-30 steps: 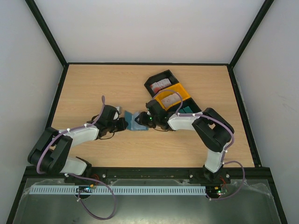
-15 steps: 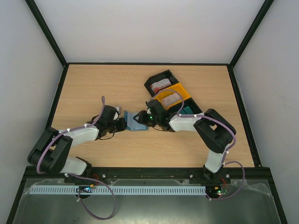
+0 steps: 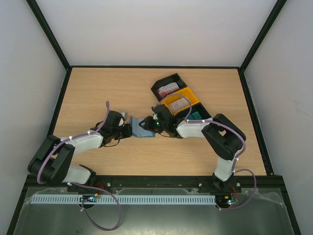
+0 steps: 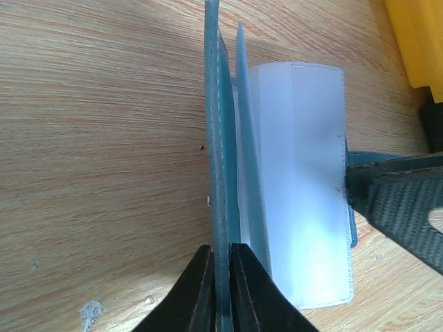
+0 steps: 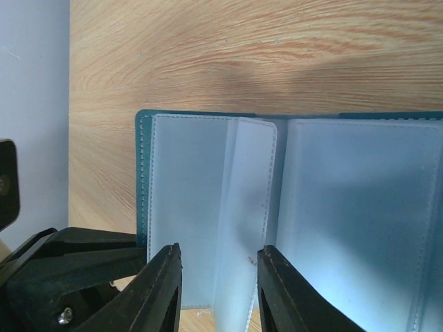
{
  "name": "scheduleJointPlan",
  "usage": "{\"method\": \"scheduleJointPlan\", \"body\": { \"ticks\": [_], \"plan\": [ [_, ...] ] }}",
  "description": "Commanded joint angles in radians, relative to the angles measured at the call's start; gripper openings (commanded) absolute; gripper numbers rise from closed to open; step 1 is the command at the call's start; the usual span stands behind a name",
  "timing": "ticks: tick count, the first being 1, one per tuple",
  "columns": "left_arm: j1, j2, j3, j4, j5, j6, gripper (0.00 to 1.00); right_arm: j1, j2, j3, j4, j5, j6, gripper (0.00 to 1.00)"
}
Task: Put the credit cards into the card holder
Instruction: Open the card holder at the center of the board.
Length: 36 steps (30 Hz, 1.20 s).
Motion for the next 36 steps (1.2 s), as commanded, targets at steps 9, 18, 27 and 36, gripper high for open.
{"method": "scheduleJointPlan", "body": {
  "ticks": [9,18,27,36],
  "plan": [
    [-0.004,-0.009,-0.016,-0.012,-0.012,-0.005,0.1,0.006,0.056,0.04,0.016,-0.071,-0.025,0.38],
    [-0.004,-0.009,-0.017,-0.012,-0.013,-0.007,0.1,0.011,0.069,0.026,0.057,-0.115,0.023,0.42],
    [-0.004,-0.014,-0.019,-0.014,-0.02,-0.011,0.13,0.028,0.07,0.096,-0.181,0.082,-0.055,0.43],
    [-0.004,-0.011,-0.017,-0.012,-0.021,-0.013,0.13,0.034,0.067,0.066,0.008,-0.072,0.013,0.46]
  ]
}}
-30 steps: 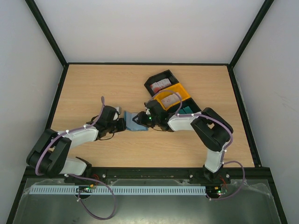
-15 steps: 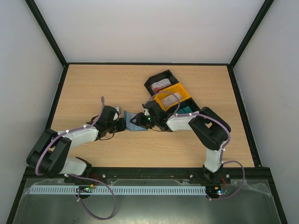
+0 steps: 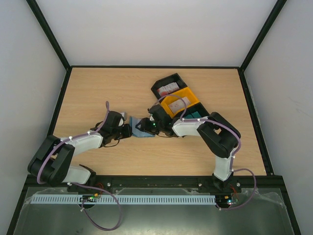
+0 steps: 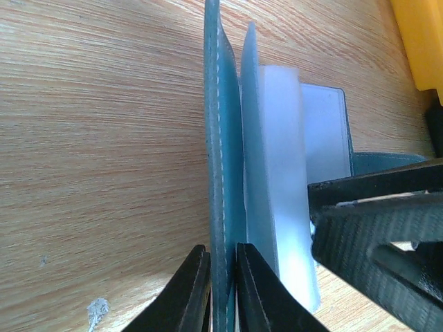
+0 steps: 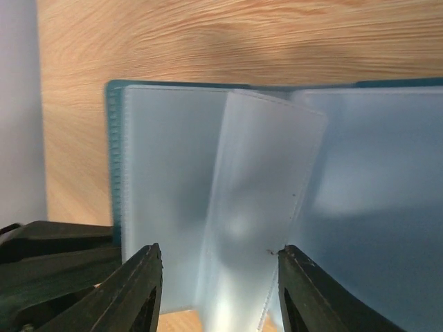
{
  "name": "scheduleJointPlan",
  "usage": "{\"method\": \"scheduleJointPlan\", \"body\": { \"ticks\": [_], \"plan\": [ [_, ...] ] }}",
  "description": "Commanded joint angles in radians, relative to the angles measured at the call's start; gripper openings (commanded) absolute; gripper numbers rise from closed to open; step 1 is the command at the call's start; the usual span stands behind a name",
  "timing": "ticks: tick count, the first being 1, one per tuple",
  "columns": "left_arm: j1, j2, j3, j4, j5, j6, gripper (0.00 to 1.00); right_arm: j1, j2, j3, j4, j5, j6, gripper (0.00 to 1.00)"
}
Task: Put the credit cards into the card holder
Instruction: Open the card holder at the center of the board.
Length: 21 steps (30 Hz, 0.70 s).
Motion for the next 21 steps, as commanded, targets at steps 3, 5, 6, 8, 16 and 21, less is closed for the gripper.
{"method": "scheduleJointPlan", "body": {
  "ticks": [3,5,6,8,16,21],
  "plan": [
    [-0.004,-0.011,-0.011,-0.016,-0.016,-0.005,0.15,0.007,0.008,-0.015,0.188,-0.112,0.065,0.46],
    [-0.004,-0.018,-0.008,-0.033,-0.032,-0.008,0.19,0.006,0.015,-0.019,0.217,-0.122,0.08,0.46],
    [-0.004,-0.024,-0.004,-0.046,-0.044,-0.012,0.22,0.006,0.018,-0.02,0.228,-0.119,0.084,0.47],
    [-0.004,-0.041,0.002,-0.076,-0.075,-0.021,0.3,0.006,0.027,-0.017,0.227,-0.112,0.085,0.47],
    [-0.004,-0.197,0.02,-0.214,-0.21,-0.087,0.5,0.006,0.064,0.017,0.228,-0.129,0.058,0.47],
    [-0.003,-0.309,0.026,-0.28,-0.293,-0.129,0.5,0.012,0.09,0.06,0.236,-0.197,0.029,0.49]
  ]
}}
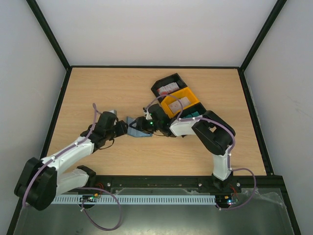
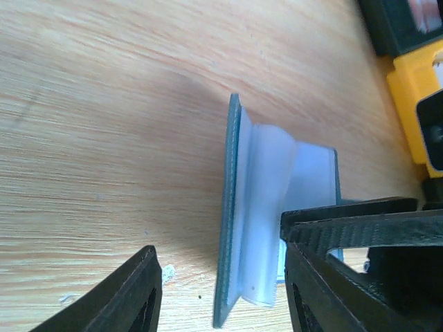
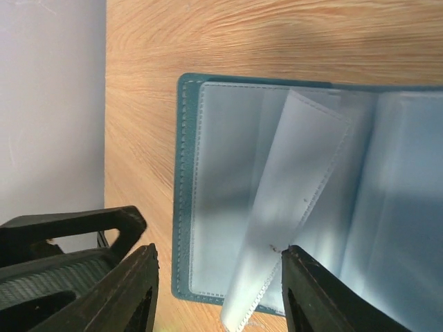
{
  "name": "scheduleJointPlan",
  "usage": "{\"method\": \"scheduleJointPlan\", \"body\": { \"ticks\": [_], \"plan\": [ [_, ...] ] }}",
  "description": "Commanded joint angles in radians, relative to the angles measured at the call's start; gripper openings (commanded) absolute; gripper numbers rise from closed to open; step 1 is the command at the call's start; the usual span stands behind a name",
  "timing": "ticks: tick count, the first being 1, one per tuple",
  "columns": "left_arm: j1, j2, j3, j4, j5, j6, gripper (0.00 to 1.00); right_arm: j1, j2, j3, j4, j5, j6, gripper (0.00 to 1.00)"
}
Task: Put the credit cards into the card holder
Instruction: Open the card holder at the center of the board.
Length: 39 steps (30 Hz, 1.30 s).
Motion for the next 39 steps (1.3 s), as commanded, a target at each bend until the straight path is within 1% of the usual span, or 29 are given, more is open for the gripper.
{"method": "scheduleJointPlan", "body": {
  "ticks": [1,3,5,12,17,21,27,31,36,39],
  "plan": [
    [-0.003,-0.085,0.025,-0.092,-0.1,-0.049,0.51,0.013,0.032,0.057,0.041,-0.076,-0.038,0.51],
    [-0.003,-0.113,0.026,-0.096,-0.107,-0.055,0.5,0.018,0.041,0.063,0.055,-0.093,-0.038,0.58],
    [-0.003,-0.131,0.028,-0.098,-0.107,-0.059,0.5,0.021,0.051,0.064,0.072,-0.101,-0.038,0.63],
    [-0.002,-0.191,0.016,-0.124,-0.158,-0.09,0.49,0.025,0.077,0.077,0.13,-0.094,-0.062,0.71],
    [0.001,-0.233,0.016,-0.149,-0.218,-0.124,0.46,0.025,0.077,0.099,0.123,-0.028,-0.133,0.79],
    [0.003,-0.254,0.001,-0.142,-0.245,-0.149,0.45,0.025,0.074,0.119,0.11,0.022,-0.196,0.84],
    [0.008,-0.259,-0.022,-0.11,-0.256,-0.172,0.45,0.024,0.142,0.218,0.038,0.026,-0.243,0.83],
    [0.014,-0.252,-0.038,-0.09,-0.264,-0.184,0.41,0.024,0.181,0.26,0.018,0.033,-0.251,0.82],
    [0.021,-0.245,-0.055,-0.066,-0.253,-0.185,0.3,0.023,0.233,0.309,-0.03,0.036,-0.238,0.77],
    [0.033,-0.241,-0.076,-0.014,-0.205,-0.162,0.26,0.021,0.266,0.324,-0.066,0.026,-0.209,0.74]
  ]
}}
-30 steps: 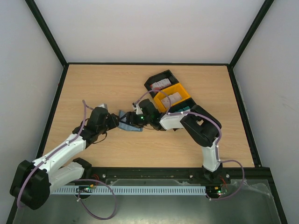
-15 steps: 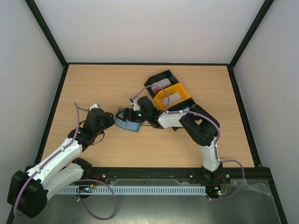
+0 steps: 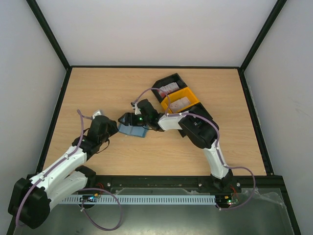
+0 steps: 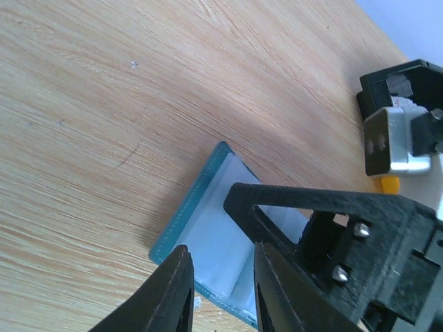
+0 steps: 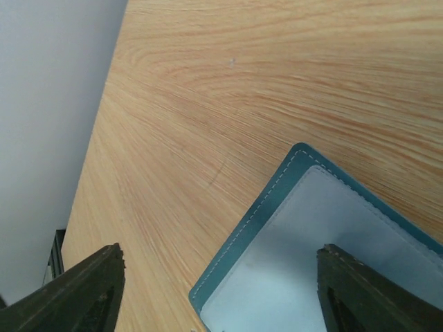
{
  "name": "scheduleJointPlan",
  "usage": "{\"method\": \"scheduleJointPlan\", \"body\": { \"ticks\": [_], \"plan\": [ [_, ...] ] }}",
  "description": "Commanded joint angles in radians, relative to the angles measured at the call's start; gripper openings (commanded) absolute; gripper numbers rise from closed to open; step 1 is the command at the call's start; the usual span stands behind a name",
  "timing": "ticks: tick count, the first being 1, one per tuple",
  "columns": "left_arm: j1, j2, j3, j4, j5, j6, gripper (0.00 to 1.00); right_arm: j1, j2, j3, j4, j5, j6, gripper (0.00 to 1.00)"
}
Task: Put the credit cards into the card holder
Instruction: Open the card holder at the center of the board.
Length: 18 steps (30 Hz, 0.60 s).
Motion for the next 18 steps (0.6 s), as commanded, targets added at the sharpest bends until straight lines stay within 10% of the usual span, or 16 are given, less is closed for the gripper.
{"method": "scheduleJointPlan", "body": {
  "ticks": [1,18],
  "plan": [
    [0.02,0.011,-0.034,0.083,0.052,0.027,0.25,0.002,0.053,0.036,-0.072,0.003,0.031,0.72],
    [0.124,0.19,-0.085,0.277,0.353,0.123,0.18,-0.074,-0.035,0.095,-0.24,-0.125,0.02,0.58]
  ]
}}
